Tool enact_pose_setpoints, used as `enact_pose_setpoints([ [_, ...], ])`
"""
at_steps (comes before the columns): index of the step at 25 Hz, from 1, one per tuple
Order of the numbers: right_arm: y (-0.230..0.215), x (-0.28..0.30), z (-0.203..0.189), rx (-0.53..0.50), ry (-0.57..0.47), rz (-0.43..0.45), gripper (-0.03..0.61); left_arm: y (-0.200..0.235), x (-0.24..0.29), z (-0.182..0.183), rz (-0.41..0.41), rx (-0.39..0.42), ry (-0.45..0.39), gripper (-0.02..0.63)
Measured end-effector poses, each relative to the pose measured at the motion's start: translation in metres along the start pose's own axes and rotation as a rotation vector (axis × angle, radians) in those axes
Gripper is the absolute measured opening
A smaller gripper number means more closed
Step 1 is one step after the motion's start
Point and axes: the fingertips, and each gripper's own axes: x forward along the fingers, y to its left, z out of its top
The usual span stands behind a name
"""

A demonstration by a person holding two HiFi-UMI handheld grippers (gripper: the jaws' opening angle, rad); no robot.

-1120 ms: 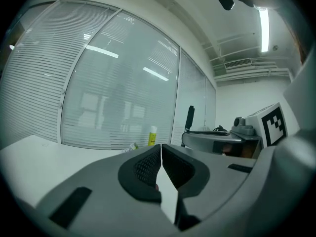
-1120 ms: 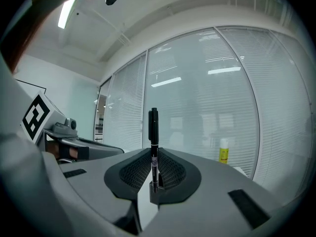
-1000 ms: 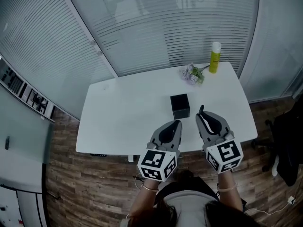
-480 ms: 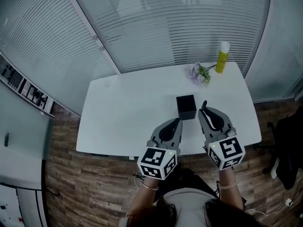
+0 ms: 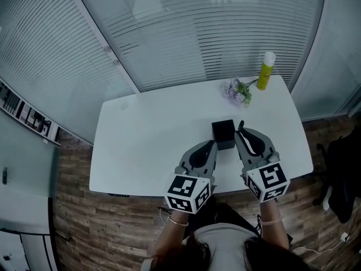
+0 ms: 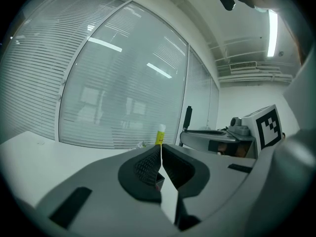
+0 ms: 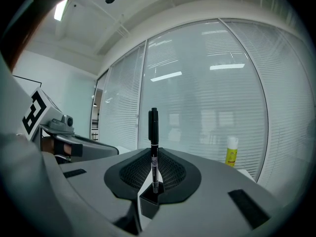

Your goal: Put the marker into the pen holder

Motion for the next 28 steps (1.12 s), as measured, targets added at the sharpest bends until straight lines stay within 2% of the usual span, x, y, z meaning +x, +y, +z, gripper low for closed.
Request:
enact_pose_setpoints([
  [12,-0.007,0.038,-0.016,-0.031,0.051,-0.007,0.067,0.024,0.024,-0.003,-0.03,-0.019,0.018,0.025],
  [28,-0.008,0.07,-0.047,-0.061,0.148,0.017,0.067,0.046,0.043,-0.011,-0.03,-0.056,0.04,0.025],
])
